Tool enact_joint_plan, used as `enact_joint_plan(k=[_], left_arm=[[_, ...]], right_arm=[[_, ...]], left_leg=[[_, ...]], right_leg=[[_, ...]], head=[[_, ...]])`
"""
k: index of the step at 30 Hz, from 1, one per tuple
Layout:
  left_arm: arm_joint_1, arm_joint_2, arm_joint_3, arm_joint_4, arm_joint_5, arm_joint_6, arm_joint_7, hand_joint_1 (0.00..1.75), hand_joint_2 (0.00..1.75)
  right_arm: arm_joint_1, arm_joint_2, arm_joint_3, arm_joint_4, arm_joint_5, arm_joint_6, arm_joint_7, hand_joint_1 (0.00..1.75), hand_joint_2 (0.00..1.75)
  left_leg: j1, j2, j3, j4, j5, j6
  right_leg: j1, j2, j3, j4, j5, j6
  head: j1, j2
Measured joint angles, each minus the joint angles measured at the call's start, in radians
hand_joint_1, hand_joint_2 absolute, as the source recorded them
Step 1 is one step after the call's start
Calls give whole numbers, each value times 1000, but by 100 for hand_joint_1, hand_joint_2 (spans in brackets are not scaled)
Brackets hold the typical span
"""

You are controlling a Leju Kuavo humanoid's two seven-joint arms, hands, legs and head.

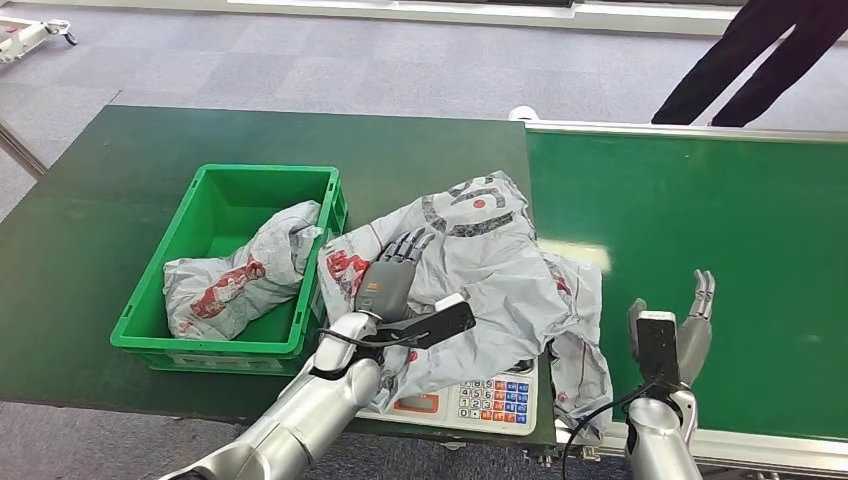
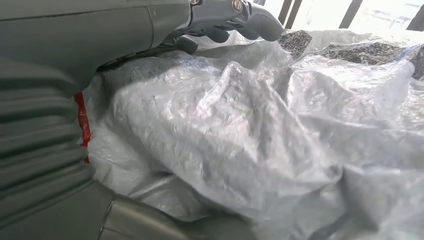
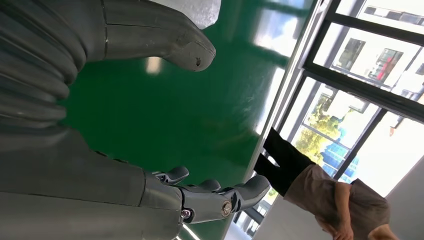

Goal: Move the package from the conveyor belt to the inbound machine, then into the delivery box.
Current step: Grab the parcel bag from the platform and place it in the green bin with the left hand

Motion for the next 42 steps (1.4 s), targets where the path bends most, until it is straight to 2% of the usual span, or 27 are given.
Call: enact_joint_plan(k=[1,4,5,11,21,28,35,39,42], left_arm=[[1,0,4,-2,0,-2,-3,9,175],[3,0,16,-8,-2,-11,-18,140,175],[3,-1,21,-10,-1,-17,-26,175,175],[17,-5,68,-36,41,-24,-120,175,175],[30,-12,108,-71,59,21,-171,175,175],[36,-24,111,-77,108,25,-255,175,175],[50,-29,114,-104,176,103,-368,175,175],[85,-29,119,-227,310,223,-539,175,175],[118,-24,117,-340,401,299,-587,175,175]], right_arm=[[0,0,0,0,0,0,0,0,175],[0,0,0,0,0,0,0,0,175],[0,0,0,0,0,-1,0,0,175],[1,0,0,0,-1,-13,0,0,175],[6,0,1,0,1,-24,0,0,175],[12,0,3,0,-18,-18,0,0,175],[15,0,7,-1,-25,-18,0,0,175],[21,0,14,-3,-30,-24,0,0,175],[27,0,19,-12,-34,-33,0,0,175]], left_leg=[[0,0,0,0,0,0],[0,0,0,0,0,0],[0,0,0,0,0,0],[0,0,0,0,0,0],[0,0,0,0,0,0],[0,0,0,0,0,0],[0,0,0,0,0,0],[0,0,0,0,0,0],[0,0,0,0,0,0]], right_leg=[[0,0,0,0,0,0],[0,0,0,0,0,0],[0,0,0,0,0,0],[0,0,0,0,0,0],[0,0,0,0,0,0],[0,0,0,0,0,0],[0,0,0,0,0,0],[0,0,0,0,0,0],[0,0,-1,0,0,0]], head=[[0,0],[0,0],[0,0],[0,0],[0,0],[0,0],[0,0],[0,0],[0,0]])
